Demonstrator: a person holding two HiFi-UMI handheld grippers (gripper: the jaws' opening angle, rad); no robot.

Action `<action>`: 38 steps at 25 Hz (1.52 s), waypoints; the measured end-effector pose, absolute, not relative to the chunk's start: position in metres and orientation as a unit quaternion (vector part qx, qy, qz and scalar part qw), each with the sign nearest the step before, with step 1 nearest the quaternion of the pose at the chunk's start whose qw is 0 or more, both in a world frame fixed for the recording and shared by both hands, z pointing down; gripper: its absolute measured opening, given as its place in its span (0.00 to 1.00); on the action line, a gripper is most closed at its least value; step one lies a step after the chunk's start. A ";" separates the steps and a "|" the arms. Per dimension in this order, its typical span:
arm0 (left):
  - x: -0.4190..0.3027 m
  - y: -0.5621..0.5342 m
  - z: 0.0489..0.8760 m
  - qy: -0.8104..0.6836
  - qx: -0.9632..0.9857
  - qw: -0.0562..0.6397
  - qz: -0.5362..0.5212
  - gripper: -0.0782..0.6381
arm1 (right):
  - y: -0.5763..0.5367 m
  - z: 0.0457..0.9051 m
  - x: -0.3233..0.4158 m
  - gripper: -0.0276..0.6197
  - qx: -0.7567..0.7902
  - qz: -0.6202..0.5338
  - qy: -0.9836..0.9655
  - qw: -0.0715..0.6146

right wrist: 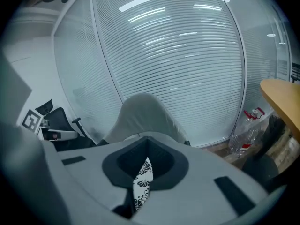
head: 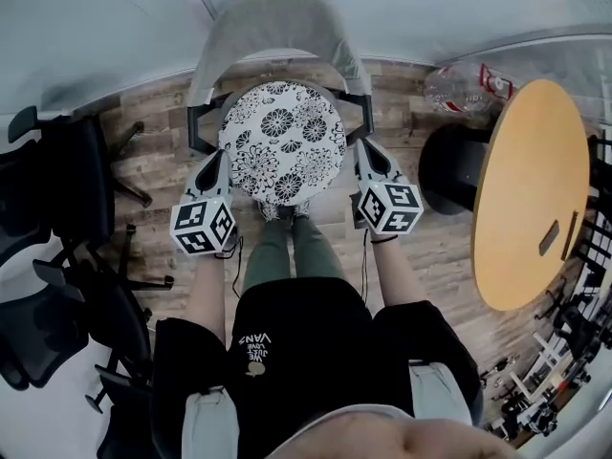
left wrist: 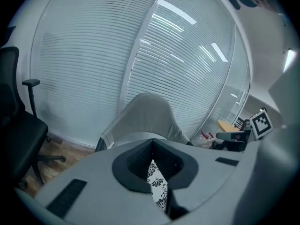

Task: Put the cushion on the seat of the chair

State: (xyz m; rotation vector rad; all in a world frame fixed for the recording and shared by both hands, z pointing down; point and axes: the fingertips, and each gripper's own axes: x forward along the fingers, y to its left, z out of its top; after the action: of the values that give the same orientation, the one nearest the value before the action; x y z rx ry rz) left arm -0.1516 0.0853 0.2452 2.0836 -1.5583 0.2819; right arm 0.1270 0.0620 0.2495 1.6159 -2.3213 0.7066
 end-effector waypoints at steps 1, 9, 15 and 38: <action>-0.151 0.086 0.240 -0.575 0.770 0.256 0.102 0.12 | 0.062 0.245 0.127 0.07 0.550 0.237 -0.793 0.110; -0.139 0.086 0.201 -0.572 0.784 0.228 0.083 0.12 | 0.065 0.208 0.125 0.07 0.545 0.209 -0.806 0.096; -0.138 0.083 0.172 -0.571 0.791 0.206 0.075 0.12 | 0.067 0.182 0.123 0.07 0.543 0.190 -0.814 0.080; -0.111 0.074 0.060 -0.561 0.819 0.120 0.029 0.12 | 0.064 0.071 0.116 0.07 0.532 0.121 -0.838 0.013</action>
State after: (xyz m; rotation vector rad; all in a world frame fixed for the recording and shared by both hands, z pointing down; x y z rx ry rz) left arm -0.1115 0.0740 0.0601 2.3920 -1.6376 0.0833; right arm 0.1162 0.0641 0.0714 1.6577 -2.6109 0.3762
